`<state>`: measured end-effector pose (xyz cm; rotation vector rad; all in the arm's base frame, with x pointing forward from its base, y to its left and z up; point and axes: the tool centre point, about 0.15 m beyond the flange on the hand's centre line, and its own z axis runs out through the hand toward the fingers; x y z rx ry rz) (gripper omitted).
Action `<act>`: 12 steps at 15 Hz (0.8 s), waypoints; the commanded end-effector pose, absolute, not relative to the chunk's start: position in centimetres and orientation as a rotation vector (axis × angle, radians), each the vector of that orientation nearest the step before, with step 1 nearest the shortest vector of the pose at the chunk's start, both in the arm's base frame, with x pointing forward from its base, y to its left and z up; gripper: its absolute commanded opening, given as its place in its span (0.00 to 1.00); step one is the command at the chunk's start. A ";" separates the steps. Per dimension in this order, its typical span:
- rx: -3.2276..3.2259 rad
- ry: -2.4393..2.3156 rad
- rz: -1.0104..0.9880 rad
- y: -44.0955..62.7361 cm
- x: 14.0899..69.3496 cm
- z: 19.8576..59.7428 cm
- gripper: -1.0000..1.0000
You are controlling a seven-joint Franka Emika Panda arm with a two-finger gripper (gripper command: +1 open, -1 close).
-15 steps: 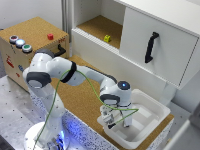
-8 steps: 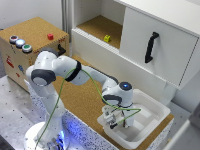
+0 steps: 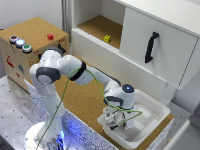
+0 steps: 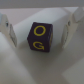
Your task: Go towards the purple block and grasp it
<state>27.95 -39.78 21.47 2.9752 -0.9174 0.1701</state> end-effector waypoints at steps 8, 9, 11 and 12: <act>3.037 -0.700 0.508 -38.4 31.4 29.9 0.00; 3.037 -0.641 0.563 -37.5 32.0 31.6 0.00; 3.075 -0.468 0.644 -35.4 33.9 34.7 0.00; 3.101 -0.386 0.651 -34.4 34.7 35.5 0.00</act>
